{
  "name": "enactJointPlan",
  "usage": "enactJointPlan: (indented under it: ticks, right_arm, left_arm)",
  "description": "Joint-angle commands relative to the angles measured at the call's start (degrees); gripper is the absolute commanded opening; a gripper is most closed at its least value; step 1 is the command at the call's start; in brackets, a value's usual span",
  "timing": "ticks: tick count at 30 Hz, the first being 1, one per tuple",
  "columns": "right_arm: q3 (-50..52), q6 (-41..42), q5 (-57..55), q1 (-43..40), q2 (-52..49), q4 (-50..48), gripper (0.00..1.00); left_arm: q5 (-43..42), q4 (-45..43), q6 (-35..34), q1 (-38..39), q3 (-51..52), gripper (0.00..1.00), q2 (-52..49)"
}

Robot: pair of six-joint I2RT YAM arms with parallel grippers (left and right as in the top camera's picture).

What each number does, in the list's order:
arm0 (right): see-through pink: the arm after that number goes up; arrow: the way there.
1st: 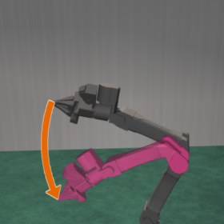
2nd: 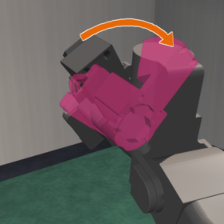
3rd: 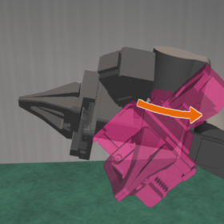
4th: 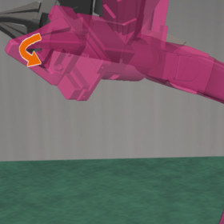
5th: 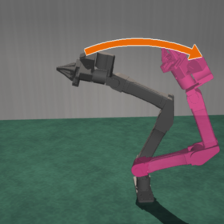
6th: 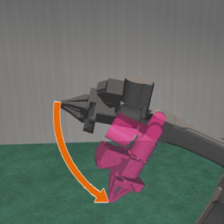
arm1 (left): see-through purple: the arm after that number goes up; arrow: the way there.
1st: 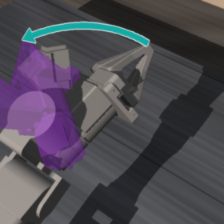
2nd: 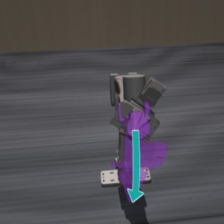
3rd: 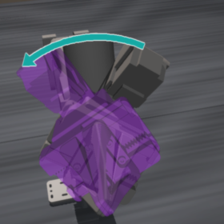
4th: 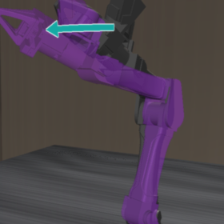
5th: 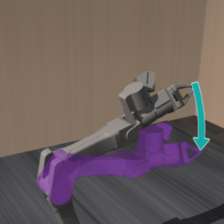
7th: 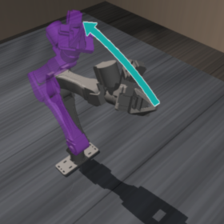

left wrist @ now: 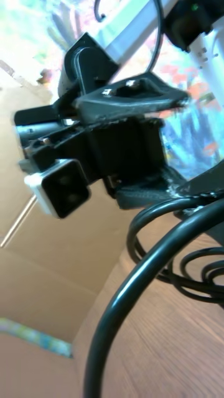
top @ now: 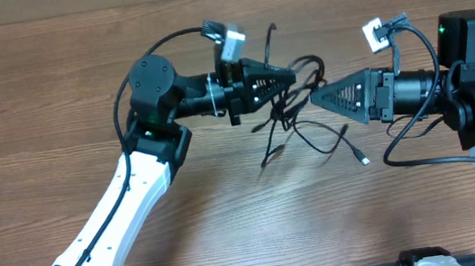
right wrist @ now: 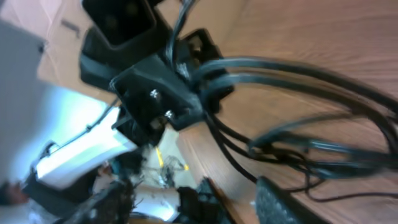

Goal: Untangle cables

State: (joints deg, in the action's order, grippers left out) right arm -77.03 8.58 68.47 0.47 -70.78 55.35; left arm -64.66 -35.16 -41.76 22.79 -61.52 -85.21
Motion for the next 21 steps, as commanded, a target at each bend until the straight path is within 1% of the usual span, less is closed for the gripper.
enactJointPlan:
  ticks: [1,3,5,10,14,16,20,21]
  right_arm:
    - [-0.2,1.9,-3.5,0.2,0.2,-0.2,0.73]
    - [-0.2,1.9,-4.6,0.2,0.2,-0.2,0.75]
    - [-0.2,1.6,-4.8,0.2,0.2,-0.5,0.74]
    - [-0.2,1.6,-4.8,0.2,0.2,-0.7,0.7]
    - [-0.2,1.6,-4.6,0.2,0.2,-0.6,0.69]
    - [-0.2,1.4,-4.6,0.2,0.2,-0.6,0.64]
    - [-0.2,1.4,-4.5,0.2,0.2,-0.3,0.47]
    - [-0.2,1.4,-4.5,0.2,0.2,0.0,0.45]
  left_arm:
    - [2.2,-4.7,-5.4,0.1,-0.5,0.04,0.3]
    - [2.1,-7.6,-6.9,0.8,-0.5,0.04,0.3]
    - [2.2,-10.1,-7.6,2.1,-0.5,0.04,0.3]
    - [3.7,-10.5,-7.5,4.4,-0.5,0.04,0.3]
    - [4.2,-10.5,-7.6,5.7,-0.5,0.04,0.3]
    - [4.7,-10.5,-7.5,6.1,-0.5,0.04,0.3]
    - [5.7,-10.5,-7.5,6.2,-0.5,0.04,0.3]
    - [5.8,-10.6,-7.6,6.2,-0.5,0.04,0.3]
